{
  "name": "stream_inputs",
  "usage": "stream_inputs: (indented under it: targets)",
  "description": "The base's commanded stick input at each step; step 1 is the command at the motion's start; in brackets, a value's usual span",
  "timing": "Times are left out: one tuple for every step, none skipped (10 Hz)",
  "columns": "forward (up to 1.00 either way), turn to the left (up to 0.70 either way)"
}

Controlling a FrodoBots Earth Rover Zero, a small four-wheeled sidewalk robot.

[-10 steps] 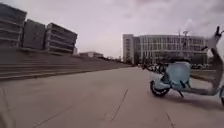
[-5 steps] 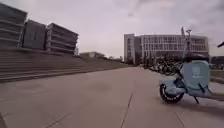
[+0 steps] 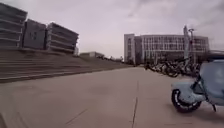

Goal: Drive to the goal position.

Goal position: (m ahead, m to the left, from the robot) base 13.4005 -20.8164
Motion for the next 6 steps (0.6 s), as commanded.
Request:
stream_inputs:
  targets:
    - [0.7,-0.14]
    - [0.7,-0.13]
    - [0.7,0.0]
    - [0.7,0.0]
    - [0.7,0.0]
    - [0.7,0.0]
